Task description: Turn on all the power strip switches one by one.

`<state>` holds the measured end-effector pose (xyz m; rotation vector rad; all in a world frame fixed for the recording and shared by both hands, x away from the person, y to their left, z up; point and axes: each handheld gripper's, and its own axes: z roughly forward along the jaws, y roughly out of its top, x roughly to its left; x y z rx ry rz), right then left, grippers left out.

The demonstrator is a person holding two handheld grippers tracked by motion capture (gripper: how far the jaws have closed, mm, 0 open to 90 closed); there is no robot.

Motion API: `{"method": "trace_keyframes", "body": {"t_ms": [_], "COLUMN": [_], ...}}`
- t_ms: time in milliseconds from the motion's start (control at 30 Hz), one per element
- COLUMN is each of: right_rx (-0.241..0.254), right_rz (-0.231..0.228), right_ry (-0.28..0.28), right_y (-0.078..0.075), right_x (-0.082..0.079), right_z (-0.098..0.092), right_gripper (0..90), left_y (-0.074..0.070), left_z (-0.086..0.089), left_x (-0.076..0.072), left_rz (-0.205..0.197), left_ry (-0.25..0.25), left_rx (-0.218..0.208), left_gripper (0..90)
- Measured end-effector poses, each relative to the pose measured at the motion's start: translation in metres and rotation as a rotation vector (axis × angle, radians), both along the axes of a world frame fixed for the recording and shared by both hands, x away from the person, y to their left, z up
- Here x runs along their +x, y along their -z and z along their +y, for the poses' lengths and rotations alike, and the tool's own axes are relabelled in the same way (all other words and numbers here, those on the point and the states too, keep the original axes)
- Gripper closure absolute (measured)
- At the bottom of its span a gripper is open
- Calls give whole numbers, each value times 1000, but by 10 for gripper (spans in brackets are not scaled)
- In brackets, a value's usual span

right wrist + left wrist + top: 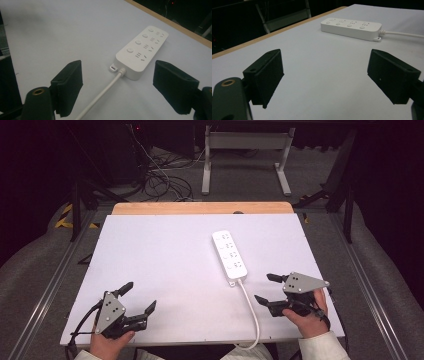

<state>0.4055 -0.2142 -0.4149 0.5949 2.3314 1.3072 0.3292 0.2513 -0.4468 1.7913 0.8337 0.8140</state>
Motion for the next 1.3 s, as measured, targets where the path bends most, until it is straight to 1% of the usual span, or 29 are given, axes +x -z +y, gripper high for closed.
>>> {"method": "trace_keyframes", "body": {"t_ms": [67, 100, 133, 200, 300, 433, 467, 567, 700, 800, 867, 900, 933, 967, 1000, 1033, 1067, 1100, 1133, 1233, 1300], "right_rx": [-5, -6, -12, -23, -31, -37, -37, -36, -50, -54, -55, -54, -60, -60, -64, -62, -62, -55, -48, -35, -32], "right_rz": [-5, -5, -9, -4, 7, 10, 11, 32, 31, 38, 43, 44, 47, 47, 51, 55, 55, 58, 58, 49, 51], "right_ry": [-5, -7, -10, -12, -19, -31, -34, -54, -62, -64, -68, -71, -87, -87, -92, -94, -94, -89, -78, -37, -17], "right_y": [-2, -5, -9, -12, -14, -16, -17, -20, -21, -22, -22, -22, -23, -23, -23, -24, -24, -24, -24, -24, -25], "right_x": [2, 4, 7, 11, 16, 21, 23, 32, 36, 39, 41, 42, 42, 42, 43, 45, 45, 47, 48, 53, 57], "right_z": [2, 4, 8, 12, 18, 23, 25, 33, 39, 42, 43, 43, 45, 45, 46, 48, 48, 49, 50, 52, 54], "right_gripper": [257, 263, 263, 263, 269, 286, 288, 311, 321, 357, 405, 451, 639, 639, 697, 836, 836, 895, 900, 900, 900], "left_y": [0, 0, 0, 0, 0, 0, 0, 0, 0, 0, 0, 0, 0, 0, 0, 0, 0, 0, 1, 1, 1], "left_z": [0, 0, 0, 0, 0, 0, 0, 0, 0, 0, 0, 0, 0, 0, 0, 0, 0, 0, 0, 0, 0], "left_x": [0, 0, -1, -1, 0, 0, -1, -1, -1, -1, 0, 0, 0, 0, 0, 0, 0, 0, 0, 0, 0], "left_rz": [-1, 3, 3, 0, -3, -4, -1, -2, -1, -2, -4, -4, -6, -7, -8, -8, -7, -7, 0, 1, -2], "left_ry": [0, 0, 0, 1, 1, -1, 0, 0, -1, 0, -1, 0, 0, 0, 0, -1, -2, -4, -5, -5, -3], "left_rx": [0, -7, -5, 2, 3, 4, -2, -3, -1, 5, 4, 4, 7, 9, 10, 10, 10, 9, 1, 2, 2], "left_gripper": [140, 141, 141, 141, 141, 141, 142, 143, 143, 143, 143, 143, 143, 143, 143, 143, 143, 144, 144, 145, 146]}}
